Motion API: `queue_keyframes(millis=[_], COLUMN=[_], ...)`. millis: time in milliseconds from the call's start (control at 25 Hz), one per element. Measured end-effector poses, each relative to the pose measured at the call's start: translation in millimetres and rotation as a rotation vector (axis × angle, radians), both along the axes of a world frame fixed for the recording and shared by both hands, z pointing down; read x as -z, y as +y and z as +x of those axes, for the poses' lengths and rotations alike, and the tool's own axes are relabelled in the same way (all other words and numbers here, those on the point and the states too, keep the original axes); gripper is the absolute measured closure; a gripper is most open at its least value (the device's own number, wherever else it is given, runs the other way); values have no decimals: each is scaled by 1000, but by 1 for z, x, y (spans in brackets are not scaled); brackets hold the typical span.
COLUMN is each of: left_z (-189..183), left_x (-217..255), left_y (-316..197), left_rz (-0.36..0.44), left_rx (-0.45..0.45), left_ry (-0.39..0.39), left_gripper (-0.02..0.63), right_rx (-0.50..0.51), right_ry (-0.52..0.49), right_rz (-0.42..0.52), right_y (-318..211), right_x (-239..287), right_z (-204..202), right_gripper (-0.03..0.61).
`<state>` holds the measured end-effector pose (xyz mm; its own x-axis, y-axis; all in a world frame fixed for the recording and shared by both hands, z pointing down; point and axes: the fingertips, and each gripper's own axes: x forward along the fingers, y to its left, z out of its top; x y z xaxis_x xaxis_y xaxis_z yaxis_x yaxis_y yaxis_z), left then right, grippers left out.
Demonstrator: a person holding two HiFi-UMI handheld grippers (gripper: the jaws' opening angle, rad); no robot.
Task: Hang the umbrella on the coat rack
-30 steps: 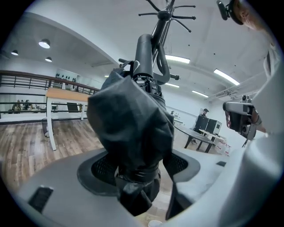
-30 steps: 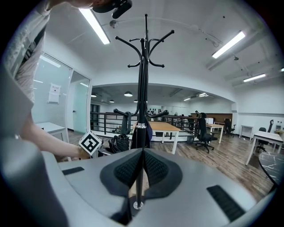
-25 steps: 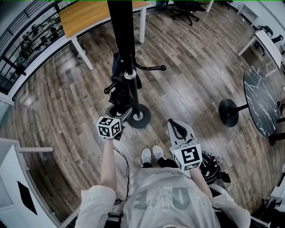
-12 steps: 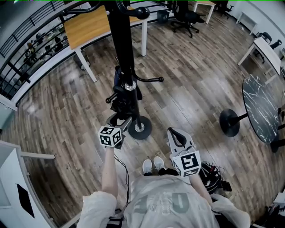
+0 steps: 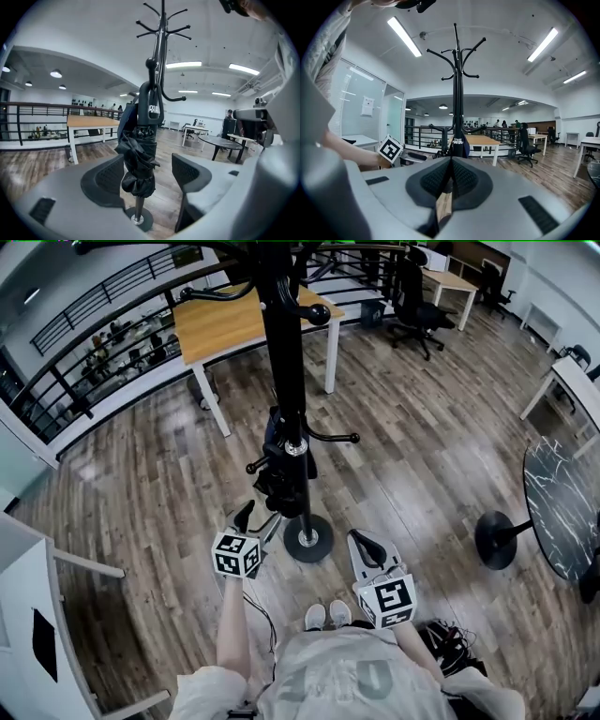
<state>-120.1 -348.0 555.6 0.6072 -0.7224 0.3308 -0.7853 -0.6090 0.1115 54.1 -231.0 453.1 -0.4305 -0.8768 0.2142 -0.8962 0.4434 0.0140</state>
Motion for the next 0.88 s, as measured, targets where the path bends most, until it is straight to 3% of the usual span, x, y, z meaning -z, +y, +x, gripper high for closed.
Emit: queue_keyframes(millis=[120, 320, 400, 680, 880], left_z=[2, 0, -2, -8, -4], left_x=[35, 95, 118, 197, 203], left_y=[8, 29, 38, 88, 114], left_rz=[93, 240, 294, 511, 534], left_rx=[3, 89, 147, 373, 451], left_ry=[-35, -31, -11, 24, 22], left_gripper=[308, 325, 351, 543, 578], right_rx=[30, 65, 76, 93, 76], right_ry=[-16, -53, -60, -78, -81], right_rz=[14, 44, 61, 89, 111], right_y=[-1, -5, -7, -8, -7], right_x=[2, 13, 18, 25, 29], right_z=[-7, -19, -23, -31, -30], right_gripper=[548, 548, 548, 548, 548])
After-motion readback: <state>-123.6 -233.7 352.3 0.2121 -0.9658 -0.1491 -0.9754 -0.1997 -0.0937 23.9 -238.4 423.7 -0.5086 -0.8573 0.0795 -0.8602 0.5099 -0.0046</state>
